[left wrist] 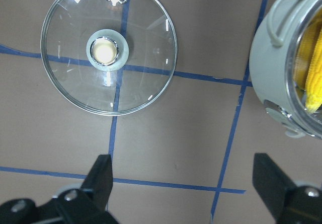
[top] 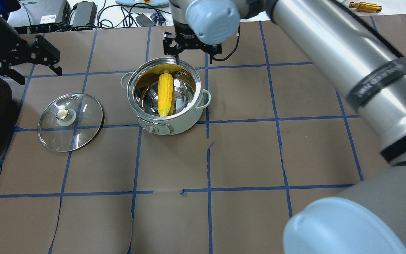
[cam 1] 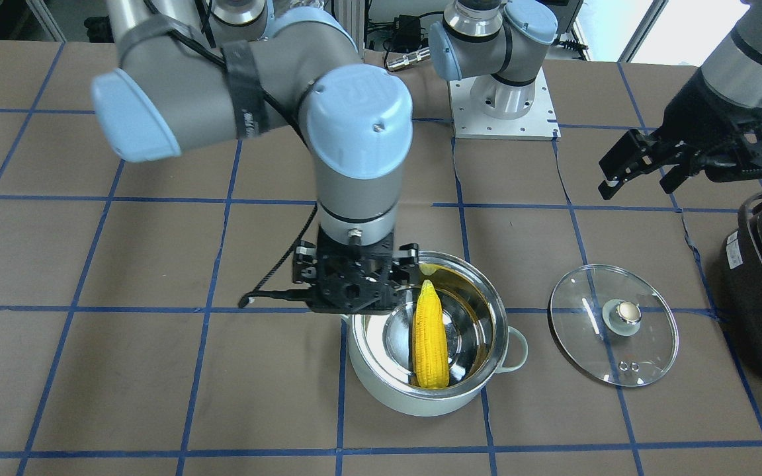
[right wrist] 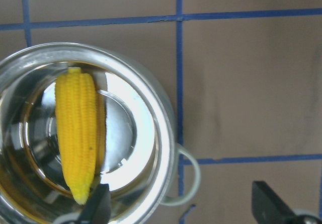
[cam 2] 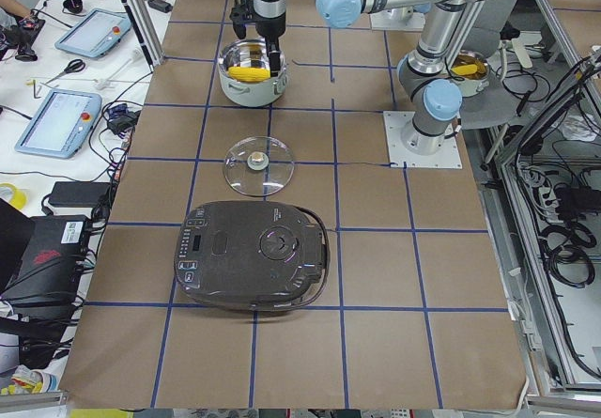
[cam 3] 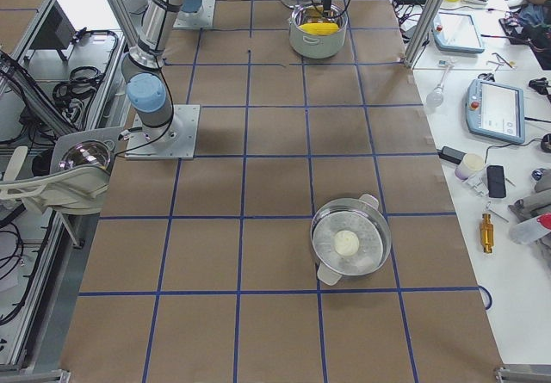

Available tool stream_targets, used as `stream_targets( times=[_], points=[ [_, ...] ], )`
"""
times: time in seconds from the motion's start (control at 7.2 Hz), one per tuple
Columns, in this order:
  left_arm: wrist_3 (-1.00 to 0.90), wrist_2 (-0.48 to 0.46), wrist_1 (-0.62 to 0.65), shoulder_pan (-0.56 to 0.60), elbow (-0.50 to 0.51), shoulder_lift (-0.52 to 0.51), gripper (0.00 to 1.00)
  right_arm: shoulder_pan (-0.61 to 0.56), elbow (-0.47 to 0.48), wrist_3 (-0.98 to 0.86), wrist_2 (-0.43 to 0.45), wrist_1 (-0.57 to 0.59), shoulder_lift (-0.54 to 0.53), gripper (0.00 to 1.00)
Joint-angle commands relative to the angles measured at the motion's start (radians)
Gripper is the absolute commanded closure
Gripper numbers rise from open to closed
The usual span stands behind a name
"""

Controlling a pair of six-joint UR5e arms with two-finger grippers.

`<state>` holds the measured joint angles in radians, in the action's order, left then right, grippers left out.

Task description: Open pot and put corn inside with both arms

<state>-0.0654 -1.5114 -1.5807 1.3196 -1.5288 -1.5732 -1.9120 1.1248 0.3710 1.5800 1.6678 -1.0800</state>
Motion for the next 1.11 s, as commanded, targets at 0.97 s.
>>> stream_targets(
  times=[0.97],
  points=[
    [0.098, -0.052, 0.088, 0.271, -0.002, -0.005, 0.0, 0.364, 0.549, -0.377, 0.0, -0.043, -0.554, 0.0]
  ],
)
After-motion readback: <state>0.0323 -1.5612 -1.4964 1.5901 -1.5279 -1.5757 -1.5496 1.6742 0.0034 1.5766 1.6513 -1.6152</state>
